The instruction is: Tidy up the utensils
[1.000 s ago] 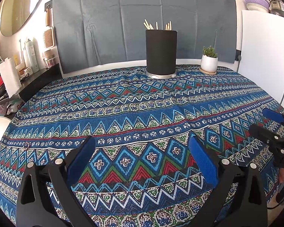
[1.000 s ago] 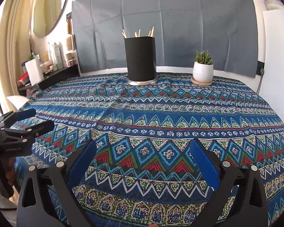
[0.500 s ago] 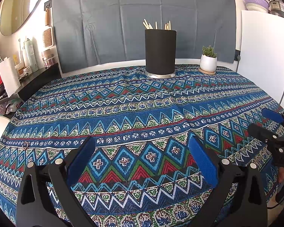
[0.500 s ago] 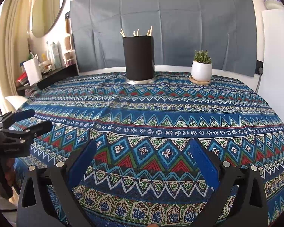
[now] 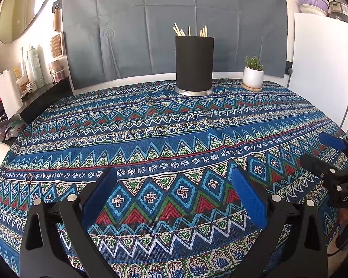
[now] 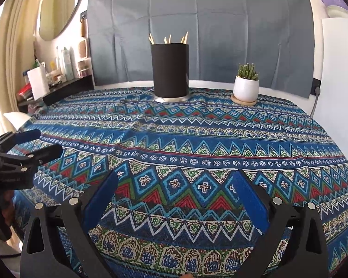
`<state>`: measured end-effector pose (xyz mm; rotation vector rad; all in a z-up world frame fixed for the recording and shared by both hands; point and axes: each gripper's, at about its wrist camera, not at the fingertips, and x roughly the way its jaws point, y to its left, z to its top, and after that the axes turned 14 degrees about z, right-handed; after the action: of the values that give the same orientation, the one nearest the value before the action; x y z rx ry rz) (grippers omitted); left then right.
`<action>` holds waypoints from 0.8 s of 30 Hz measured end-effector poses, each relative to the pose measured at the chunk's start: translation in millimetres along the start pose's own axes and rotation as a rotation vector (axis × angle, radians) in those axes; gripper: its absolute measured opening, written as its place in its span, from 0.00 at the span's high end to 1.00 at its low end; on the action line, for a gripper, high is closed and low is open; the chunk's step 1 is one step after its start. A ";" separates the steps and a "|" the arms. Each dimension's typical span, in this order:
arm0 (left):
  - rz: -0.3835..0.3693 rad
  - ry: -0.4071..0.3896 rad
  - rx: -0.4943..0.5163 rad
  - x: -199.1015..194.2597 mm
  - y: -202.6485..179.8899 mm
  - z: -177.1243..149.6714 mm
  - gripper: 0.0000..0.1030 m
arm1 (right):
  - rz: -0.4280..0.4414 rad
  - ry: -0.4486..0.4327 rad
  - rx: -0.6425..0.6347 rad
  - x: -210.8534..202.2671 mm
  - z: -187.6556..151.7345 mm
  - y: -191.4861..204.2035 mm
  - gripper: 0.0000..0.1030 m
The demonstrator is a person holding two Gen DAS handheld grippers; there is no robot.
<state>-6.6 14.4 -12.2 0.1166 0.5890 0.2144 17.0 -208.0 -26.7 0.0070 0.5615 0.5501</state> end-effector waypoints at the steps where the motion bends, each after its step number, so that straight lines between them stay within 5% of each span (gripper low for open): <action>1: 0.000 0.000 0.000 0.1 -0.1 0.1 0.06 | 0.000 -0.002 0.002 -0.2 0.0 -0.3 0.08; 24: 0.003 0.011 0.012 3.1 -3.7 -0.3 0.06 | 0.006 0.004 0.002 0.8 -0.1 0.0 0.08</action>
<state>-3.6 11.6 -14.7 0.1281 0.6014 0.2143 17.5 -207.6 -27.1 0.0095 0.5656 0.5556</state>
